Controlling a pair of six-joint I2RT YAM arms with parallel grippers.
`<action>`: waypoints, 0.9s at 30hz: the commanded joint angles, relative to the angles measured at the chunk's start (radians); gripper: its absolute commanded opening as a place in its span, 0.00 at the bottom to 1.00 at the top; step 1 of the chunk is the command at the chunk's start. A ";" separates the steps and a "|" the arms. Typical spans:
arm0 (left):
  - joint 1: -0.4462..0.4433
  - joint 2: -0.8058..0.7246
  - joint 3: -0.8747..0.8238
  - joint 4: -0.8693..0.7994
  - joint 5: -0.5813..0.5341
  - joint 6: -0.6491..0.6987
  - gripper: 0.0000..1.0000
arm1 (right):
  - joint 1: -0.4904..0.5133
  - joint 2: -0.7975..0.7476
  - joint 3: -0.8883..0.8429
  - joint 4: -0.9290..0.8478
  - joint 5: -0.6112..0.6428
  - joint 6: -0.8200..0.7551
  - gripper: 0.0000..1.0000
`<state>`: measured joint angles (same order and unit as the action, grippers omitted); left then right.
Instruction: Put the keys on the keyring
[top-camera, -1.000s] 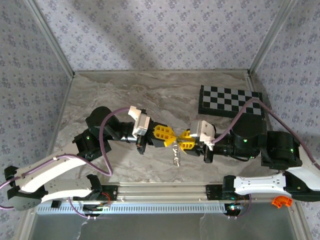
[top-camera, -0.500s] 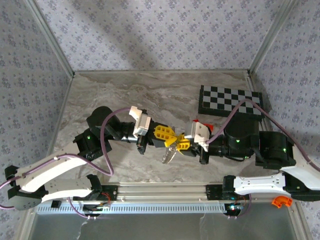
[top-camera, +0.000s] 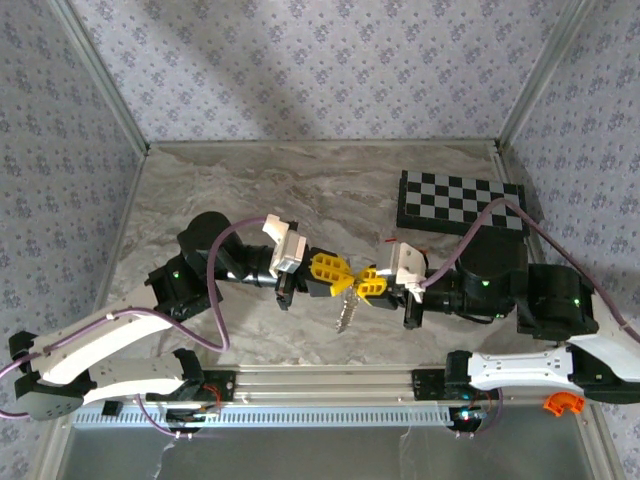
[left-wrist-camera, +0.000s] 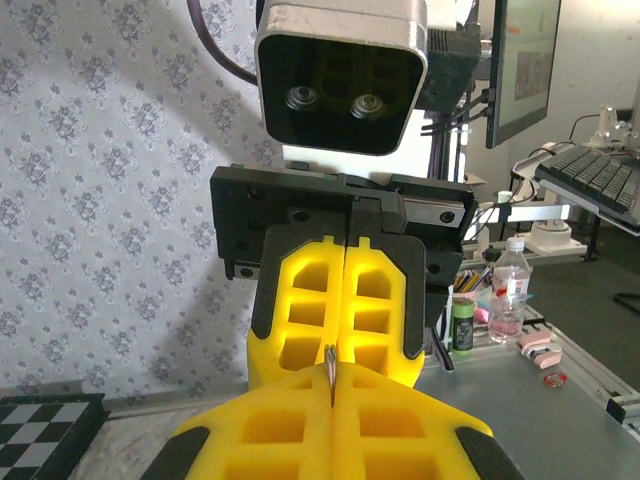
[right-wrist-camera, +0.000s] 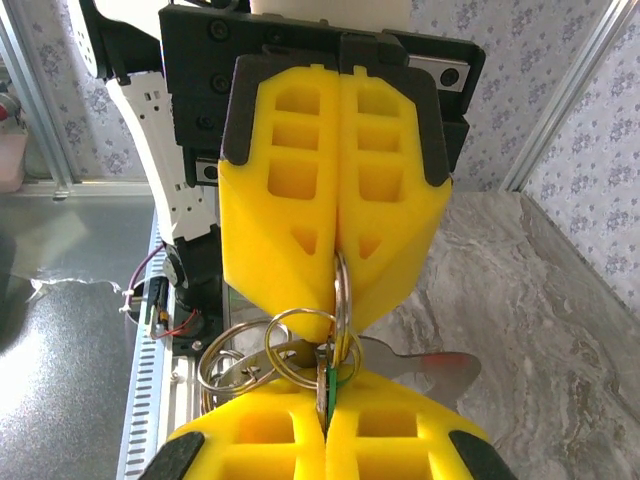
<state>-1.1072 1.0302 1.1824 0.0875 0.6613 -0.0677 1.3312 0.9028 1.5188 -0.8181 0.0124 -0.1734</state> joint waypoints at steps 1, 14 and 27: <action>0.000 -0.010 0.044 -0.036 -0.003 0.033 0.00 | 0.005 -0.009 0.006 0.032 0.024 -0.012 0.00; 0.000 -0.007 0.081 -0.183 -0.038 0.108 0.00 | 0.004 -0.007 0.023 0.012 0.054 -0.014 0.00; 0.000 -0.013 0.092 -0.392 -0.118 0.175 0.00 | 0.003 0.000 0.039 -0.041 0.100 -0.015 0.00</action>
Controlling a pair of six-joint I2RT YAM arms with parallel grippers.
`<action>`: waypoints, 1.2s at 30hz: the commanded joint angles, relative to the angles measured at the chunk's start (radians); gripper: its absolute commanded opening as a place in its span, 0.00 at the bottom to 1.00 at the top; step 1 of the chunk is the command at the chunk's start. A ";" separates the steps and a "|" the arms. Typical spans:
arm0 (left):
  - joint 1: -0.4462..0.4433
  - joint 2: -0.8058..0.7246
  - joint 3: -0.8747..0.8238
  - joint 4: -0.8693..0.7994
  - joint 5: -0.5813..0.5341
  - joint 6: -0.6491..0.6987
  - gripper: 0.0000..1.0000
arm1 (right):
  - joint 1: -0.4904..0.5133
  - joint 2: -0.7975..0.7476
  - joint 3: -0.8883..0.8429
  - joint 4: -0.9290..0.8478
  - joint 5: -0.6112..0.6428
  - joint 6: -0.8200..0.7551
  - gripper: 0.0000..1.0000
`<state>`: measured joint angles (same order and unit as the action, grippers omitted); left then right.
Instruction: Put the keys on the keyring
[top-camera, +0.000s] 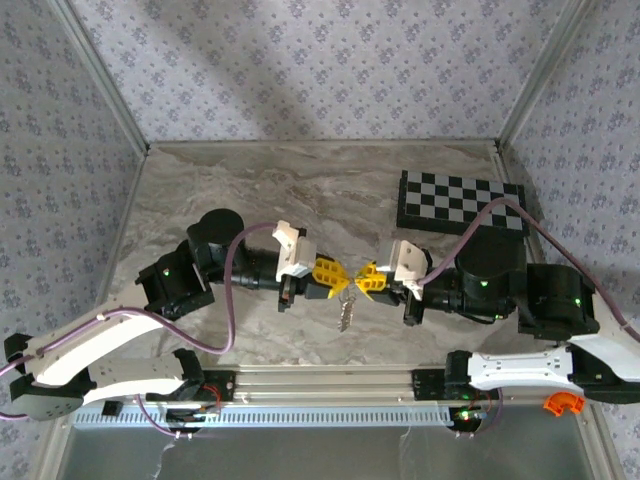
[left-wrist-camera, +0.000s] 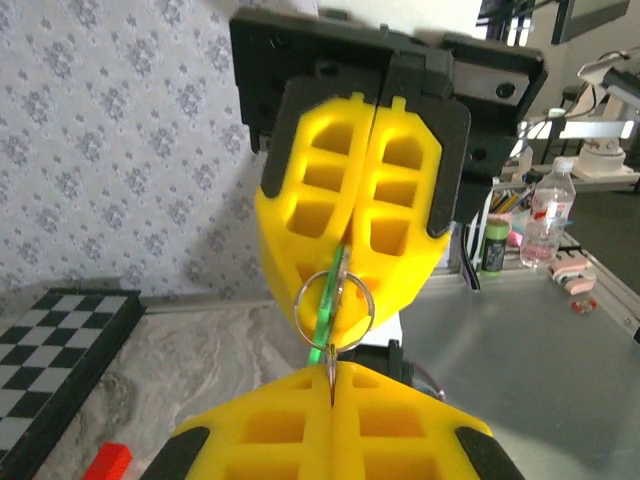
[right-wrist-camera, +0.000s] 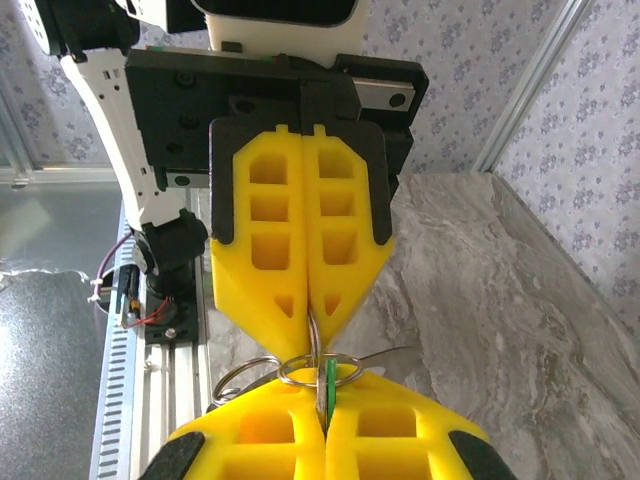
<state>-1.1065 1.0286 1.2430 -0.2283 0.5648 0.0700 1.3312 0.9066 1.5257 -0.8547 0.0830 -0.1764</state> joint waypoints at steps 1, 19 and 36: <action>-0.001 -0.012 0.032 -0.092 -0.031 0.045 0.00 | 0.003 -0.002 0.032 -0.006 0.033 -0.014 0.00; -0.001 0.014 -0.016 -0.125 -0.103 0.094 0.00 | -0.034 0.024 0.038 -0.050 0.094 -0.014 0.00; -0.001 0.011 -0.109 -0.016 -0.158 0.040 0.02 | -0.128 0.060 0.039 -0.086 0.057 -0.002 0.00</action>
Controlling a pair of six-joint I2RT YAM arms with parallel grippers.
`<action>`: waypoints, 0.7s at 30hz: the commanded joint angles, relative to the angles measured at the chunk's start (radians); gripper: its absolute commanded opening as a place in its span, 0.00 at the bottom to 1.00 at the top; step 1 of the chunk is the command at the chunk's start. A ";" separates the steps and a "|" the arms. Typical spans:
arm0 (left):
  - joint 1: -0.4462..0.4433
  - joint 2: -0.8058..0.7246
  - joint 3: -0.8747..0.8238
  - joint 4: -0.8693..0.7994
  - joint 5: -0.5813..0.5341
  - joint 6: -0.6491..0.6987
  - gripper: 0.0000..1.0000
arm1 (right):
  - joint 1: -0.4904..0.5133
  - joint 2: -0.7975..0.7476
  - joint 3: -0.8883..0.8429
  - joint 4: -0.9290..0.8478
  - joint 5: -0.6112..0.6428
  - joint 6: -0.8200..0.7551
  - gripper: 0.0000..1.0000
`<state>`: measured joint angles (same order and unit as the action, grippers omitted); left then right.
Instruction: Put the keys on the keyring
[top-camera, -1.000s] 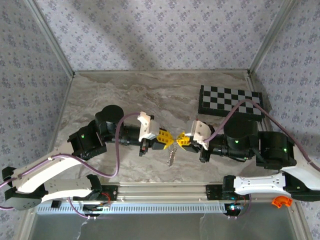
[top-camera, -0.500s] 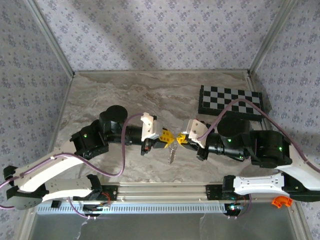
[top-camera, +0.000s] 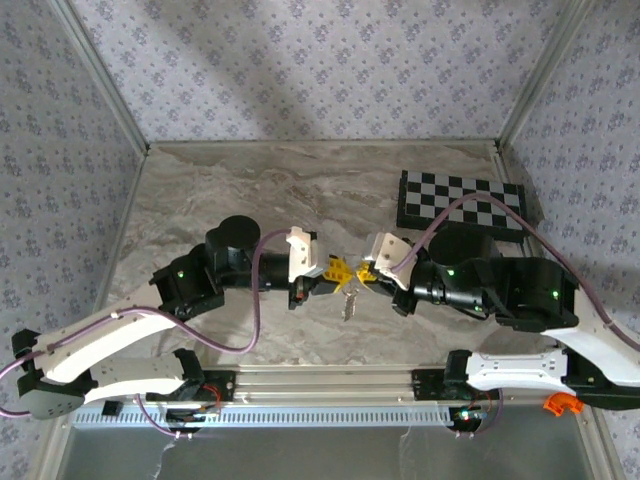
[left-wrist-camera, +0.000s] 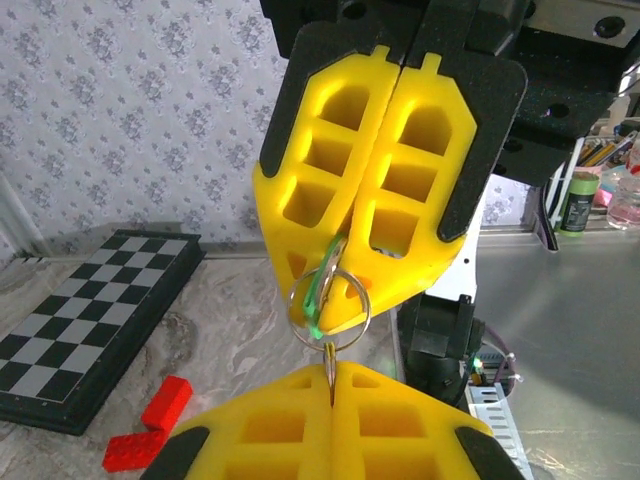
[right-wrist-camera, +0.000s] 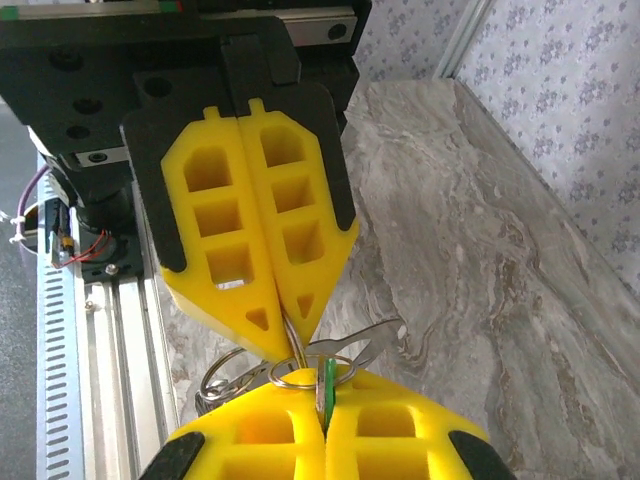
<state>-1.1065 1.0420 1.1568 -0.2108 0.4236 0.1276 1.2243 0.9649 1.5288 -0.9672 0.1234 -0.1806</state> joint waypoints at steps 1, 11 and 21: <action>-0.001 -0.006 -0.030 -0.027 -0.024 -0.019 0.02 | -0.029 0.010 0.039 0.020 0.016 0.003 0.00; 0.005 -0.025 -0.078 -0.009 -0.071 -0.021 0.20 | -0.166 0.032 0.010 0.039 -0.077 0.027 0.00; 0.005 -0.056 -0.169 0.059 -0.107 -0.069 0.46 | -0.315 0.094 0.019 -0.012 -0.114 0.081 0.00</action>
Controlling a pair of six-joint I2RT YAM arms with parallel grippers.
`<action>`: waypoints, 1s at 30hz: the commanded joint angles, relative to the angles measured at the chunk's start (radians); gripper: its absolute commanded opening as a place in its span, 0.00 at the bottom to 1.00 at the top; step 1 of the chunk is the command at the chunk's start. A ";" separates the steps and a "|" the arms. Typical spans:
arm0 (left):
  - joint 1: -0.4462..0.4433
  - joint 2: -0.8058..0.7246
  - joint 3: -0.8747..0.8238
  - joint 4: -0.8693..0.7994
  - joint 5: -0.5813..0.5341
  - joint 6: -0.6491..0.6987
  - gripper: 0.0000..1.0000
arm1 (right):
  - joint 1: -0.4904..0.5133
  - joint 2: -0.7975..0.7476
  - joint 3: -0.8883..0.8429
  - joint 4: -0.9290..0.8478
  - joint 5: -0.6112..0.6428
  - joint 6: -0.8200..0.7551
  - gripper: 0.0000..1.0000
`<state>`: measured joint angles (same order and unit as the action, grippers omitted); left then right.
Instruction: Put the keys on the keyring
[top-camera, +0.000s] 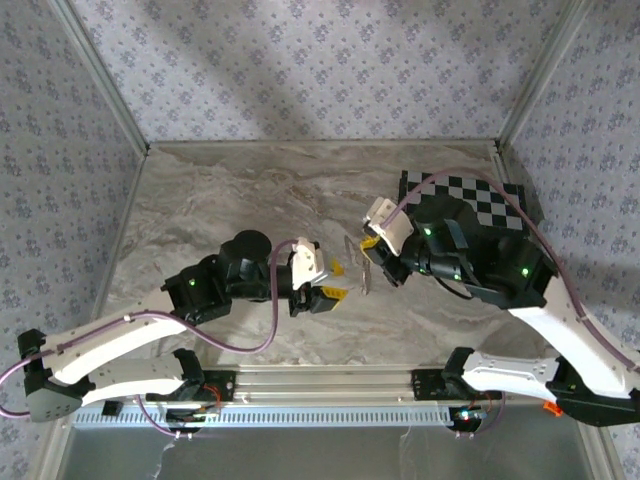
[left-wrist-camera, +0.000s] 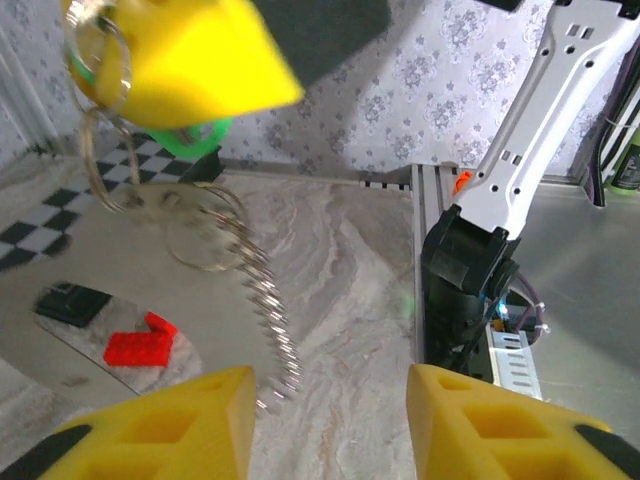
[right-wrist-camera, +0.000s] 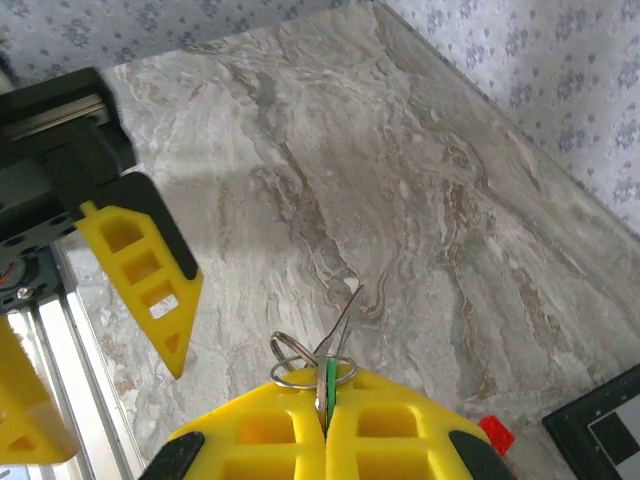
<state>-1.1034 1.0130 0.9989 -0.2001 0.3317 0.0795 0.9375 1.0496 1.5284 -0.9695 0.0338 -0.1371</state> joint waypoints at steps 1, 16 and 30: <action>0.002 -0.031 -0.024 0.055 -0.021 -0.029 0.47 | -0.046 0.016 0.019 -0.011 -0.033 0.046 0.00; 0.002 -0.081 -0.125 0.094 -0.108 -0.151 1.00 | -0.286 0.116 -0.013 0.031 -0.230 0.189 0.00; 0.004 -0.122 -0.195 0.095 -0.211 -0.196 1.00 | -0.363 0.268 0.004 0.080 -0.290 0.236 0.00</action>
<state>-1.1015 0.9104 0.8043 -0.1234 0.1497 -0.0994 0.5865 1.2934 1.5169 -0.9348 -0.2184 0.0685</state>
